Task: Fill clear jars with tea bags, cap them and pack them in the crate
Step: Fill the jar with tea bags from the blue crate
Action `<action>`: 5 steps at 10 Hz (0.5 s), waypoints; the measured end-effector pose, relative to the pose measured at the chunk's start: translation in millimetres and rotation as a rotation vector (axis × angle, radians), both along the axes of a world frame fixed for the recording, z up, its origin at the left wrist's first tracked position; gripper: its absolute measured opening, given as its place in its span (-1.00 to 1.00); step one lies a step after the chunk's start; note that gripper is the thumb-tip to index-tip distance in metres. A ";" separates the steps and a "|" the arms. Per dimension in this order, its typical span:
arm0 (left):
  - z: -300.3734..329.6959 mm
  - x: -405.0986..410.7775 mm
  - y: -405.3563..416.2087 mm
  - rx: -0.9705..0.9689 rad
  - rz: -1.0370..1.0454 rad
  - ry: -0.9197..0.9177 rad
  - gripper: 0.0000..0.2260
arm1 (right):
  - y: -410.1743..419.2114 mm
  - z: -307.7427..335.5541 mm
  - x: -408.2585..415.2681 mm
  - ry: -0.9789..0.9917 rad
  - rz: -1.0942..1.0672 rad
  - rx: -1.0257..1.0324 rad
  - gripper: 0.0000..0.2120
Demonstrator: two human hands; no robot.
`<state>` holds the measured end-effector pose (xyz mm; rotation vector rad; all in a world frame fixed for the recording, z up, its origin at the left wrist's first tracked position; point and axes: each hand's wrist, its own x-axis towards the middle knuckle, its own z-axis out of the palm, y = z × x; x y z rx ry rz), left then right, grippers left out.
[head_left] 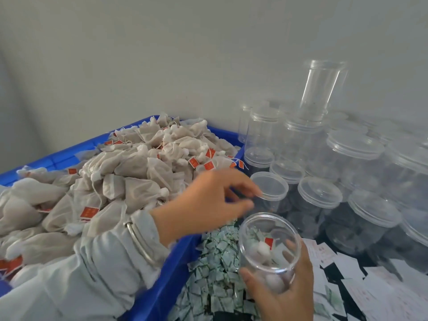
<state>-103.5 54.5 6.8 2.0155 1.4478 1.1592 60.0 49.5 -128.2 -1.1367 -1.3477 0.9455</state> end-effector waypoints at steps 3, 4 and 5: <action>8.9 -83.6 7.0 -0.205 0.882 0.597 -0.66 | -1.9 2.3 9.7 0.172 0.148 -0.039 -0.16; 3.4 -82.8 5.7 -0.321 0.857 0.711 -0.67 | 0.4 -0.7 10.3 0.100 0.211 -0.063 -0.31; 5.0 -78.4 5.3 -0.369 0.832 0.645 -0.86 | 2.8 -3.4 11.5 0.076 0.230 -0.111 -0.39</action>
